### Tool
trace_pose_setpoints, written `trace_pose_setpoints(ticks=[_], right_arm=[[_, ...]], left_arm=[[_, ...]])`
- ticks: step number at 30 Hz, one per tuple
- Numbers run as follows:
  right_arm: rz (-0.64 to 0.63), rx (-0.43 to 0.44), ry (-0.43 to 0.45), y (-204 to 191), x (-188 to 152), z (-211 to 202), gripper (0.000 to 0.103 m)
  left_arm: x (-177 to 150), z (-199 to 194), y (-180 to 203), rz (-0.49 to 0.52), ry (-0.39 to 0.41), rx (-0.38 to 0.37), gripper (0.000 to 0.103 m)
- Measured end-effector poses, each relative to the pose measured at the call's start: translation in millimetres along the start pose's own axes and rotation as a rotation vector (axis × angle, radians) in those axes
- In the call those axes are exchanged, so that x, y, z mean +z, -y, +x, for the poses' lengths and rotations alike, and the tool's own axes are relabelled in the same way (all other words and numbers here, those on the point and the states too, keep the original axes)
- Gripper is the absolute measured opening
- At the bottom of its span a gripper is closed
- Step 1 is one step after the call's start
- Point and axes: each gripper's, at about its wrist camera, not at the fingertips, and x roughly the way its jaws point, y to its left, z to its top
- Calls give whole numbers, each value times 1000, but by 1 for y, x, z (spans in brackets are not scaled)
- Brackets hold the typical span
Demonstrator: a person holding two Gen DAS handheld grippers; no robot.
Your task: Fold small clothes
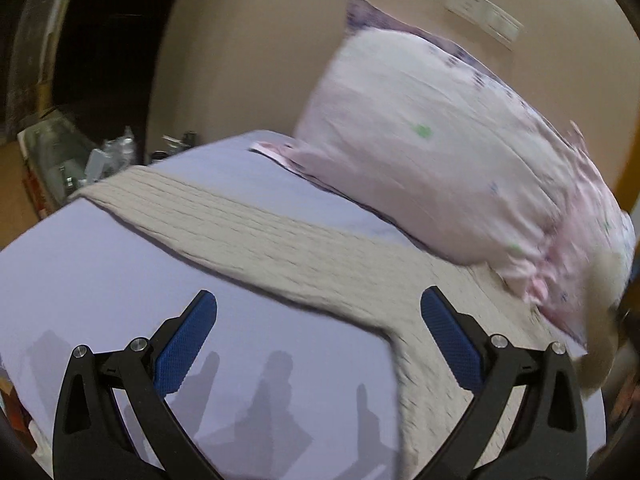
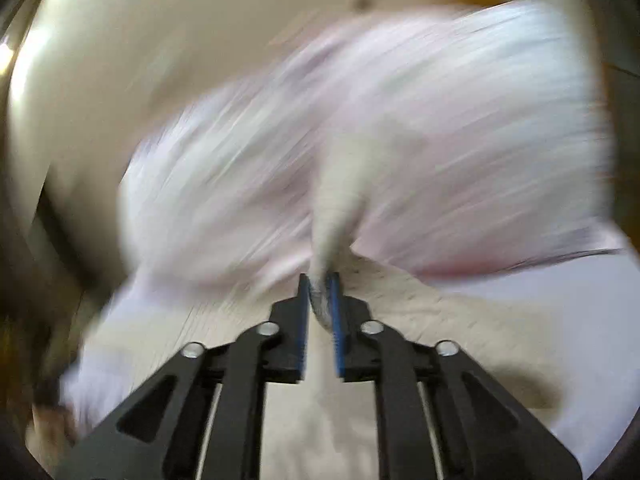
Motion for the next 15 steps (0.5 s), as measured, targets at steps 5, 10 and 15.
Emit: trace_pose_setpoints(ticks=[5,10,15], right_arm=[[-9,36,-84,-30,-28,26,49],[109,-57,-7,19,-19,-5,67],[235,-114,7,69,-27,-22,71]], left_arm=[[19,5,-47,-145,-6,16,97],[43,19,-106,-312,-4,47,78],[55,37,-152,-478,-27,68,70]])
